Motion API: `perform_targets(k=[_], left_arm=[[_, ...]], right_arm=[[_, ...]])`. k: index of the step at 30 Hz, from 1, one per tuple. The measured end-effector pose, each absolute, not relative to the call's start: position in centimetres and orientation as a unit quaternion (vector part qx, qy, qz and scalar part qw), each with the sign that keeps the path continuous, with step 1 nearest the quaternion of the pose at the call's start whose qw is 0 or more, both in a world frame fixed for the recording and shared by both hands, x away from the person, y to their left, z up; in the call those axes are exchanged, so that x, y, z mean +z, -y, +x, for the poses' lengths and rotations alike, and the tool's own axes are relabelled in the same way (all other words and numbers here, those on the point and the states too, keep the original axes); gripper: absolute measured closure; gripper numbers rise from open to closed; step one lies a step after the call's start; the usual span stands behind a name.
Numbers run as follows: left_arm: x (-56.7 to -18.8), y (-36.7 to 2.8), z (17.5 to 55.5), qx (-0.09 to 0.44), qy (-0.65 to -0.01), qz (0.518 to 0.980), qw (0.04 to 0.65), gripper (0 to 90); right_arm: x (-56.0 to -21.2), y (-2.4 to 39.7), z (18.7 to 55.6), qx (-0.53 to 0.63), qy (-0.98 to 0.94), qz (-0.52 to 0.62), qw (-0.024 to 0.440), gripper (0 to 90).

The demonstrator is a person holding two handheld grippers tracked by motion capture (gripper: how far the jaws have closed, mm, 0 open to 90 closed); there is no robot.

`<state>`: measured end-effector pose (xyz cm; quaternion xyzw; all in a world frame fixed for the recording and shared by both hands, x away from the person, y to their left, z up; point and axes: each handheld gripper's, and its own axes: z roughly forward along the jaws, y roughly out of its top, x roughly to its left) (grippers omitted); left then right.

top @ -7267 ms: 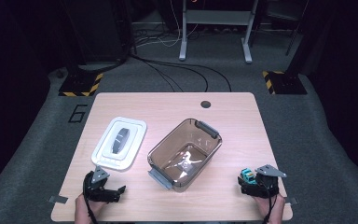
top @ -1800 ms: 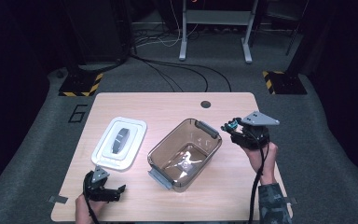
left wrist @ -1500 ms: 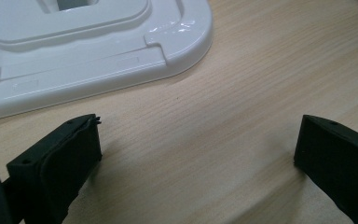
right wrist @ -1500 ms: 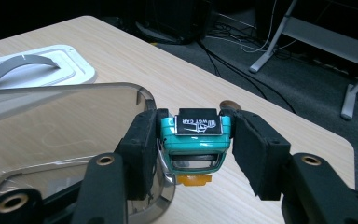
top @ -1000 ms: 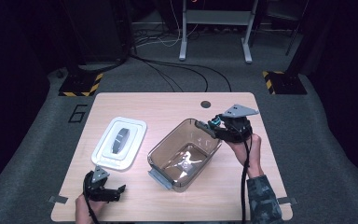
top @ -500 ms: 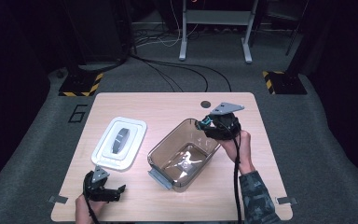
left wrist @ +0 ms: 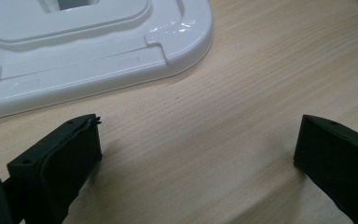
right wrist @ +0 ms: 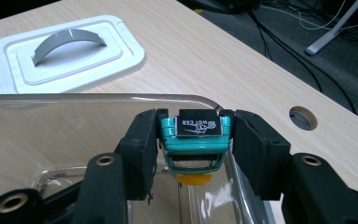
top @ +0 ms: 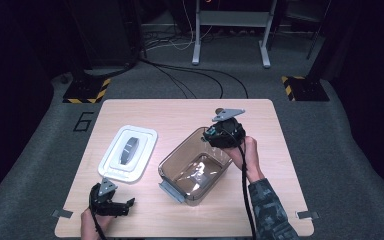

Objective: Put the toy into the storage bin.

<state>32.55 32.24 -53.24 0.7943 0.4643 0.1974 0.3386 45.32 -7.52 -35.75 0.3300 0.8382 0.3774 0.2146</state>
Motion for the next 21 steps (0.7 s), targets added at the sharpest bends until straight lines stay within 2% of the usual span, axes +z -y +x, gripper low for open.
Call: perform_targets(k=[21], left_arm=[[-53.2,-32.2,32.6,0.197,-0.464,0.794,0.338,0.3]], right_arm=[[-37.8,4.5,47.3,0.343,-0.863,0.325,0.180,50.0]])
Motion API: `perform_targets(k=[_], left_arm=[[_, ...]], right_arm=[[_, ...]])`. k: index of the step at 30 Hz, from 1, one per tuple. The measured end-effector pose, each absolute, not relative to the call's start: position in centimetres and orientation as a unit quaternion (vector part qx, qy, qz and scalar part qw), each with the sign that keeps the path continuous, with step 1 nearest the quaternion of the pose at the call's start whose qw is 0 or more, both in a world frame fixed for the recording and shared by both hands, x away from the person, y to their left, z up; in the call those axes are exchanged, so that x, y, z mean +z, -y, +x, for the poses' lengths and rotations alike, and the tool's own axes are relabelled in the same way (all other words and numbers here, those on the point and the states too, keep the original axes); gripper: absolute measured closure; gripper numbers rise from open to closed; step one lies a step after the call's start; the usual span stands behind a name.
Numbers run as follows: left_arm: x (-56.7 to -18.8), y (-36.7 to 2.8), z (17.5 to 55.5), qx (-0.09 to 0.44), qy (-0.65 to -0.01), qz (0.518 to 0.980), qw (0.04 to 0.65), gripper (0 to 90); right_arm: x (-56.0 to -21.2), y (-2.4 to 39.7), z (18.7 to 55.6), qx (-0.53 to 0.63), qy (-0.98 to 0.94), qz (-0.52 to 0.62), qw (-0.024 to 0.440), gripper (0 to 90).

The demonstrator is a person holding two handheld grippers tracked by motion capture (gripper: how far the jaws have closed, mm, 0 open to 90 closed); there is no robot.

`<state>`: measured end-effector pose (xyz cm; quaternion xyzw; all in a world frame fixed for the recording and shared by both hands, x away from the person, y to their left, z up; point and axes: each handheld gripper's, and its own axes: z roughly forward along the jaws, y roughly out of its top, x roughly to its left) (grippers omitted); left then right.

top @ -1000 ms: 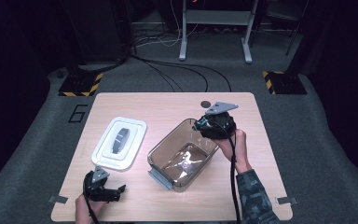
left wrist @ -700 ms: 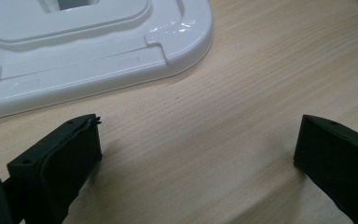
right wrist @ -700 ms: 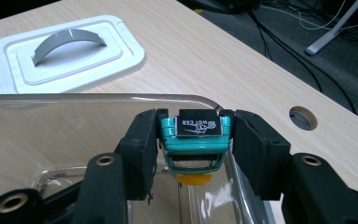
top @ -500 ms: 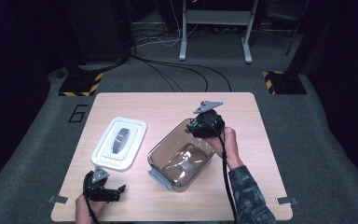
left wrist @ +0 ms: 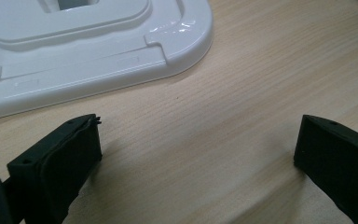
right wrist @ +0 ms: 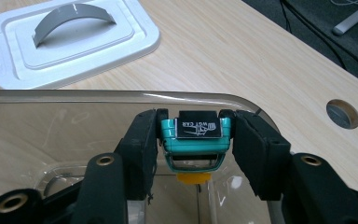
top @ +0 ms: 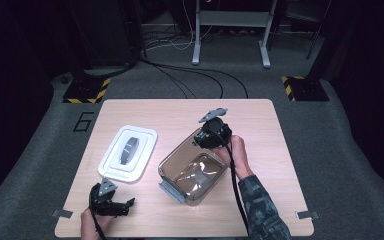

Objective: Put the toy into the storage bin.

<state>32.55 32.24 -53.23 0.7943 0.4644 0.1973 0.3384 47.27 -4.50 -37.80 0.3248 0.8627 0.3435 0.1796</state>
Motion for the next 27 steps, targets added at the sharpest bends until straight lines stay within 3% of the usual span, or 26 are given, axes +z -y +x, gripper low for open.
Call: perform_targets(k=[27], left_arm=[[-53.2,-32.2,32.6,0.197,-0.464,0.794,0.338,0.3]], right_arm=[[-39.3,3.4,48.9,0.308,-0.874,0.339,0.160,49.9]])
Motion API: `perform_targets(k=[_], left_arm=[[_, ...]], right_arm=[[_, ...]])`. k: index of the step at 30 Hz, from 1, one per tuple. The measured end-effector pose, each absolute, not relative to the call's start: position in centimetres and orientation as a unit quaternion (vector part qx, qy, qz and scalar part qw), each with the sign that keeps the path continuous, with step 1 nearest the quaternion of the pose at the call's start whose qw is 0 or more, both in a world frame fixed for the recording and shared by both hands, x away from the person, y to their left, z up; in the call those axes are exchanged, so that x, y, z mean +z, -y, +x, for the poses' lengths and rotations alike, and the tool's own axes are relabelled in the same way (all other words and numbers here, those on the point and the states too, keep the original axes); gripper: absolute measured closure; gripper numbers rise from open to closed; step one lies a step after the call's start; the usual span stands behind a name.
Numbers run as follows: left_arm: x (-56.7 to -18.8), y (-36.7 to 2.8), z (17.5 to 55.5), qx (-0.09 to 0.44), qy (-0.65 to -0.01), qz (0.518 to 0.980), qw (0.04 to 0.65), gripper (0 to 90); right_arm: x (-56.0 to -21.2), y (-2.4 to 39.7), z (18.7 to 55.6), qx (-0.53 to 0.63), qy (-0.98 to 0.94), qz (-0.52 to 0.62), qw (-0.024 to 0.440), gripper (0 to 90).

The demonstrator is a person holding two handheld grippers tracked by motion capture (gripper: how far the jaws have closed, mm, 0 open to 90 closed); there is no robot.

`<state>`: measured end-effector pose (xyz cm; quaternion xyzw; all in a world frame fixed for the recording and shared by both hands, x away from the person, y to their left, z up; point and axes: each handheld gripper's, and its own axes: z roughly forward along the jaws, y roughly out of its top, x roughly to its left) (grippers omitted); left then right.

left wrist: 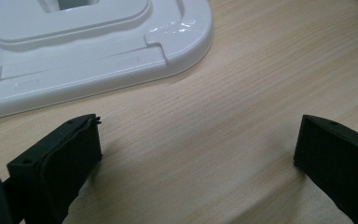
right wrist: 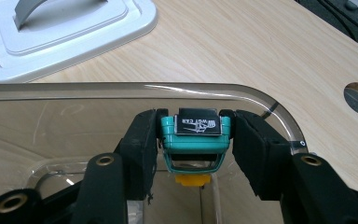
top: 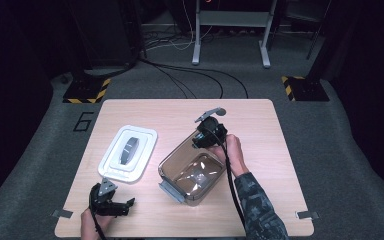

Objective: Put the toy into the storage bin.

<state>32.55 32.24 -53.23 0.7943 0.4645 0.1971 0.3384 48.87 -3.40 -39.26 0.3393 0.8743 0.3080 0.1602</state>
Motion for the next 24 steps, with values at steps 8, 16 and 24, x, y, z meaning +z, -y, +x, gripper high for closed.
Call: perform_targets(k=[8,16,24], left_arm=[[-53.23,-32.24,32.55,0.197,-0.464,0.794,0.338,0.3],[-53.23,-32.24,32.55,0.197,-0.464,0.794,0.338,0.3],[-53.23,-32.24,32.55,0.197,-0.464,0.794,0.338,0.3]], right_arm=[[-39.38,3.10,49.05,0.300,-0.878,0.339,0.159,49.9],[-39.45,3.07,49.19,0.297,-0.881,0.332,0.158,49.8],[-39.81,2.93,49.19,0.288,-0.883,0.336,0.156,49.6]])
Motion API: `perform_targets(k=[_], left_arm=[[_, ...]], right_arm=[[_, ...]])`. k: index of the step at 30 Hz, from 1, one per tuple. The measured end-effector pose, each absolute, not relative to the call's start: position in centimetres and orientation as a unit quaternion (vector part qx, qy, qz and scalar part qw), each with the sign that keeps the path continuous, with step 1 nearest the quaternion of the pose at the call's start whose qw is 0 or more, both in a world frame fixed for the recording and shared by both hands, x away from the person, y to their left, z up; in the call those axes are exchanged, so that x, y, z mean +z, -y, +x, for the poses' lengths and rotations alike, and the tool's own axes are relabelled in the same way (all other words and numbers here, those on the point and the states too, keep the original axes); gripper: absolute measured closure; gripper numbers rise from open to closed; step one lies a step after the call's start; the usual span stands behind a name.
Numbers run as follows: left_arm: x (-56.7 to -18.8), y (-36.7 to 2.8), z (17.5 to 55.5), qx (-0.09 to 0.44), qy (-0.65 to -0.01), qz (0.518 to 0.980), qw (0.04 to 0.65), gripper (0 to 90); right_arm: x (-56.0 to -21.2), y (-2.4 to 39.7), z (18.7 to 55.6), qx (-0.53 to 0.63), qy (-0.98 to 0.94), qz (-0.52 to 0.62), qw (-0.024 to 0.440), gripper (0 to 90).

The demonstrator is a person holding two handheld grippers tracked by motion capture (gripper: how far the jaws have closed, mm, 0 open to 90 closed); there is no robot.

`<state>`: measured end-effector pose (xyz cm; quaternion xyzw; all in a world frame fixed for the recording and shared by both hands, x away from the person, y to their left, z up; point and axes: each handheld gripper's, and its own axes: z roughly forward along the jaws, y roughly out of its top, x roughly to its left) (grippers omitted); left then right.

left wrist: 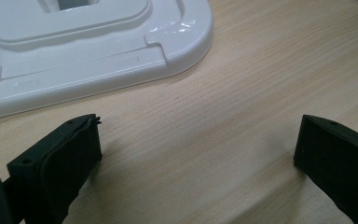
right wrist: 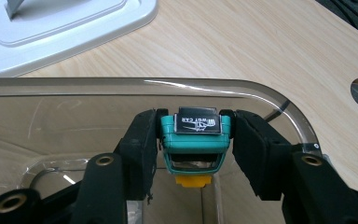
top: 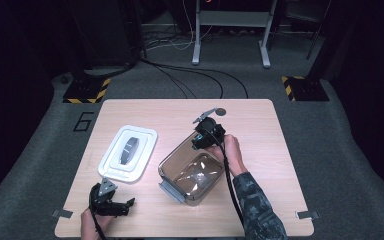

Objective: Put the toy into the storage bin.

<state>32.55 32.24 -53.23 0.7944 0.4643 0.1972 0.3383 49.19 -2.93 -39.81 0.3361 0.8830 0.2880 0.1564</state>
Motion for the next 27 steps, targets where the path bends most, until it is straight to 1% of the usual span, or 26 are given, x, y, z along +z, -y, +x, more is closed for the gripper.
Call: perform_targets(k=[9,10,11,12,16,17,18,20,22,23,24,26,27], left_arm=[[-53.2,-32.2,32.6,0.197,-0.464,0.794,0.339,0.4],[-53.2,-32.2,32.6,0.197,-0.465,0.794,0.339,0.3],[-53.2,-32.2,32.6,0.197,-0.464,0.794,0.339,0.3],[-53.2,-32.2,32.6,0.197,-0.464,0.794,0.338,0.3],[-53.2,-32.2,32.5,0.197,-0.464,0.794,0.339,0.5],[-53.2,-32.2,32.5,0.197,-0.464,0.794,0.339,0.5],[-53.2,-32.2,32.5,0.199,-0.465,0.794,0.338,0.5],[-53.2,-32.2,32.5,0.198,-0.465,0.794,0.337,0.5],[-53.2,-32.2,32.5,0.198,-0.465,0.794,0.337,0.5],[-53.2,-32.2,32.5,0.198,-0.465,0.794,0.337,0.5],[-53.2,-32.2,32.5,0.198,-0.465,0.794,0.338,0.5],[-53.2,-32.3,32.5,0.200,-0.463,0.796,0.336,0.5],[-53.2,-32.3,32.5,0.200,-0.463,0.796,0.336,0.5]], right_arm=[[-40.1,2.8,49.3,0.279,-0.886,0.335,0.159,49.2],[-40.2,2.7,49.2,0.280,-0.883,0.344,0.157,43.9],[-40.2,2.8,49.2,0.282,-0.884,0.337,0.158,40.7],[-40.1,2.7,48.9,0.288,-0.879,0.347,0.154,38.9],[-39.5,3.2,48.0,0.309,-0.872,0.341,0.167,30.2],[-39.5,3.2,48.0,0.309,-0.872,0.341,0.167,30.2],[-39.1,3.7,47.4,0.323,-0.869,0.334,0.171,25.6],[-38.7,4.3,46.7,0.340,-0.859,0.342,0.173,21.6],[-38.3,5.1,46.1,0.358,-0.850,0.345,0.176,17.8],[-38.3,5.1,46.1,0.358,-0.850,0.345,0.176,17.8],[-37.9,6.0,45.4,0.371,-0.842,0.347,0.183,14.8],[-37.6,6.9,44.7,0.385,-0.830,0.351,0.199,14.2],[-37.6,6.9,44.7,0.385,-0.830,0.351,0.199,14.2]])
